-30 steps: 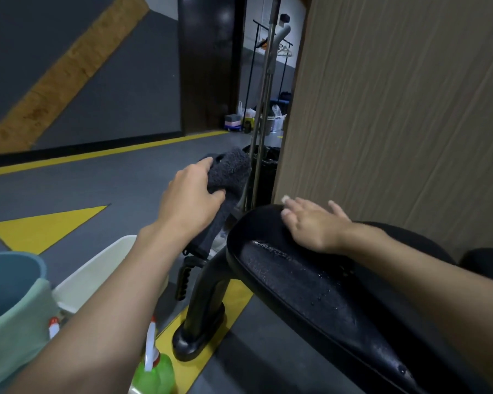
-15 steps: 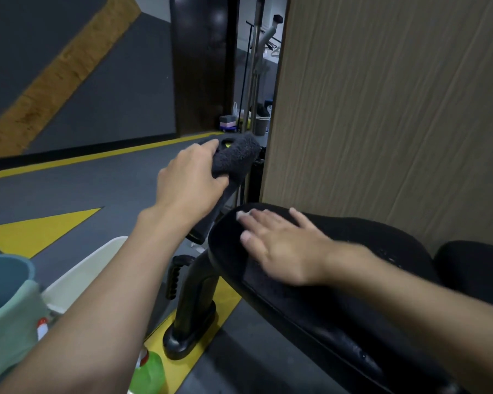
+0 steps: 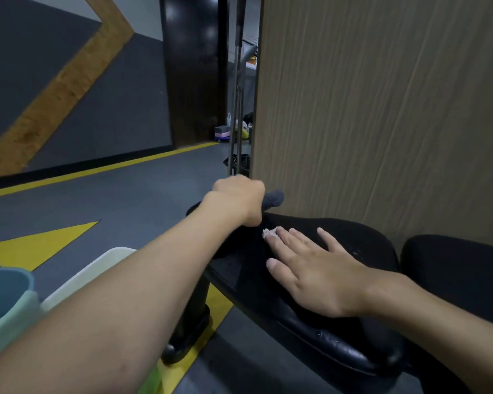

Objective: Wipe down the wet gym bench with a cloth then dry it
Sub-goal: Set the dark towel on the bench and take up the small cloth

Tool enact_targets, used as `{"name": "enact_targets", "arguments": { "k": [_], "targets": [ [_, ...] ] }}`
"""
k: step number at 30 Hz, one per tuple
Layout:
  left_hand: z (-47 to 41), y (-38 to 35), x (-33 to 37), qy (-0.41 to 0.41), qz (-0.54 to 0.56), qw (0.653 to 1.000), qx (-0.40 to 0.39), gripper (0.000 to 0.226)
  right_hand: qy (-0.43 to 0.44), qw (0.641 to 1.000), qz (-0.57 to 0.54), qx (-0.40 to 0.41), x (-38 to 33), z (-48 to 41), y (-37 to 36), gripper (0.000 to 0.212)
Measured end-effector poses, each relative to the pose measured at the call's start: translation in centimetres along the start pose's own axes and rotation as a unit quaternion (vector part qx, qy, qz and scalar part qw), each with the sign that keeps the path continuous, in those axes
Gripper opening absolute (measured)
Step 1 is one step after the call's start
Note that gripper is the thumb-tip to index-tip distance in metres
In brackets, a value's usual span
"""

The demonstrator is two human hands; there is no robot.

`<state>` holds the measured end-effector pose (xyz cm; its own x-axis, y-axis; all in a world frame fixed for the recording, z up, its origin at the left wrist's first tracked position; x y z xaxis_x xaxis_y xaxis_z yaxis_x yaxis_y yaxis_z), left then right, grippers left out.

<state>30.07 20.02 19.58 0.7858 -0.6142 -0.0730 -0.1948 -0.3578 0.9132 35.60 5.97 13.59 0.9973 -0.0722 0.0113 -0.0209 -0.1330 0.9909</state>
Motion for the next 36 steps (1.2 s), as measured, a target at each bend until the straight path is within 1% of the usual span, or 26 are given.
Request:
{"name": "enact_targets", "arguments": {
  "k": [2, 3, 4, 5, 7, 8, 10, 13, 16, 18, 23, 25, 28, 31, 36],
  "targets": [
    [-0.1, -0.7, 0.1, -0.012, 0.015, 0.992, -0.126, 0.068, -0.011, 1.0, 0.0, -0.004, 0.3, 0.6, -0.1, 0.062],
    [0.0, -0.8, -0.3, -0.012, 0.002, 0.987, -0.159, 0.078, -0.019, 1.0, -0.008, 0.003, 0.4, 0.8, -0.1, 0.062],
    [0.1, -1.2, -0.7, -0.016, -0.019, 0.985, -0.17, 0.079, -0.027, 0.999, -0.021, 0.02, 0.5, 0.9, 0.1, 0.06],
    [0.4, -1.6, -1.0, -0.019, -0.028, 0.985, -0.168, 0.076, -0.035, 0.998, -0.036, 0.045, 0.5, 0.9, 0.3, 0.059],
    [1.5, -3.1, -1.2, -0.022, 0.006, 0.988, -0.15, 0.065, -0.044, 0.994, -0.056, 0.087, 0.4, 0.6, 0.6, 0.055],
    [2.0, -3.9, -1.0, -0.026, 0.029, 0.991, -0.13, 0.061, -0.045, 0.993, -0.062, 0.092, 0.2, 0.5, 0.6, 0.055],
    [2.4, -4.2, -0.6, -0.039, 0.046, 0.995, -0.08, 0.055, -0.035, 0.995, -0.048, 0.076, -0.3, 0.6, 0.1, 0.059],
    [2.6, -3.2, -0.1, -0.059, 0.04, 0.997, -0.017, 0.048, 0.012, 0.997, -0.007, 0.07, -0.9, 1.5, -0.5, 0.061],
    [3.0, -3.0, 0.0, -0.07, 0.054, 0.996, 0.016, 0.046, 0.026, 0.998, -0.011, 0.055, -0.7, 1.7, -0.2, 0.06],
    [3.0, -3.0, -0.1, -0.073, 0.061, 0.995, 0.035, 0.045, -0.001, 0.999, -0.017, 0.039, 0.3, 0.3, -0.2, 0.06],
    [3.1, -3.6, -0.3, -0.068, 0.051, 0.995, 0.058, 0.046, -0.121, 0.991, -0.021, 0.044, 5.5, -5.6, -0.8, 0.058],
    [3.2, -3.9, -0.2, -0.071, 0.045, 0.994, 0.073, 0.047, -0.161, 0.986, -0.026, 0.033, 7.4, -7.5, -1.3, 0.059],
    [3.1, -4.0, -0.1, -0.067, 0.051, 0.994, 0.073, 0.047, -0.186, 0.982, -0.015, 0.011, 7.7, -8.8, -1.8, 0.067],
    [3.2, -3.9, -0.1, -0.064, 0.053, 0.994, 0.073, 0.046, -0.145, 0.989, 0.005, 0.019, 5.4, -7.1, -1.6, 0.071],
    [3.2, -3.5, 0.0, -0.059, 0.075, 0.993, 0.066, 0.045, -0.015, 0.999, 0.006, 0.045, -1.3, -0.2, -0.2, 0.077]
  ]
}}
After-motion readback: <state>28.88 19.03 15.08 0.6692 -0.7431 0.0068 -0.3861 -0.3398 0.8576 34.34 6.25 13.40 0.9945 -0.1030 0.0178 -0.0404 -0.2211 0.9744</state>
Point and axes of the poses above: each hand's wrist, its own z-axis away from the middle knuckle, its own y-axis out of the back of the hand, x = y × z, the point moved 6 cm from there along -z, towards the middle knuckle, and after that the axes turned 15 degrees about x, right-handed, at the moved point
